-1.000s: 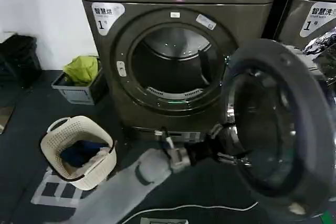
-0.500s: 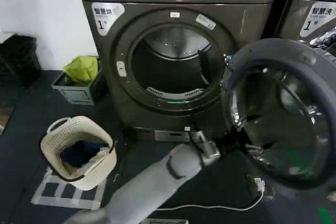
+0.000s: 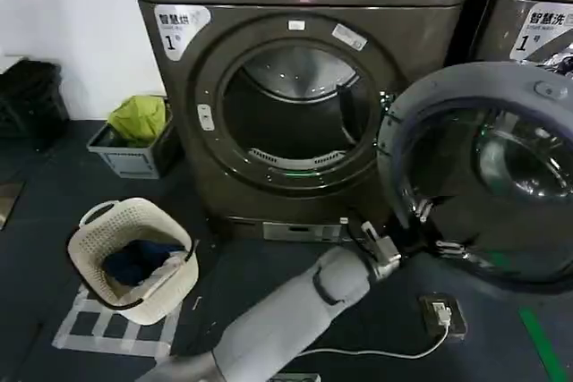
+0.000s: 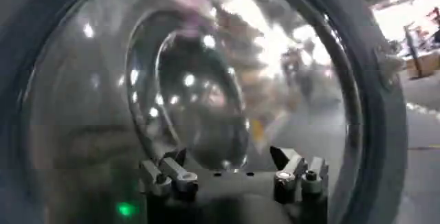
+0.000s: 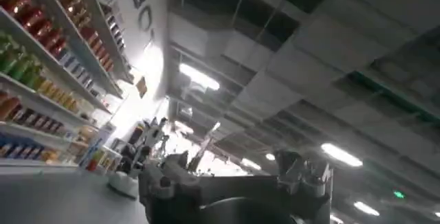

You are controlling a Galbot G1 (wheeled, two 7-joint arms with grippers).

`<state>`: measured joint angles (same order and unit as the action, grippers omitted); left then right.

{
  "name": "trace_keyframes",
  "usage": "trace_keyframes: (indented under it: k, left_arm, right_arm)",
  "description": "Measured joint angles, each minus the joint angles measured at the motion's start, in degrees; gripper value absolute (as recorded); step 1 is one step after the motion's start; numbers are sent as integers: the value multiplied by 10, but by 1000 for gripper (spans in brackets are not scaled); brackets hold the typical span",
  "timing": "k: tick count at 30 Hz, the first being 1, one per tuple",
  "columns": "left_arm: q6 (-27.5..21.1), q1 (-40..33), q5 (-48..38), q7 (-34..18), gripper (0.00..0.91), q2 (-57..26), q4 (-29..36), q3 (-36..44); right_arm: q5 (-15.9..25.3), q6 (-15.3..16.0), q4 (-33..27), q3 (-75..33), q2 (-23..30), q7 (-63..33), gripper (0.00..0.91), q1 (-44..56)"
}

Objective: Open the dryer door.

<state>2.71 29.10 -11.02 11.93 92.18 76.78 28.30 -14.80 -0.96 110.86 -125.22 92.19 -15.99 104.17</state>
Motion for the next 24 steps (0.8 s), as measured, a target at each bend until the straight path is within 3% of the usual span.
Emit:
trace_keyframes:
  k: [3, 11, 18, 24]
  left_arm:
    - [-27, 10, -27, 19, 907, 0, 23, 2]
    - [-17, 36, -54, 32, 907, -7, 149, 7]
    - [-17, 74, -80, 26, 907, -178, 283, -20]
    - [-28, 143, -95, 6, 907, -302, 398, -80]
  right_arm:
    - [-17, 7, 0, 5, 0, 1, 907, 1]
    - [-36, 17, -9, 20, 0, 3, 907, 6]
    - [-40, 16, -24, 40, 0, 3, 907, 10]
    - [-72, 41, -6, 50, -5, 5, 907, 3]
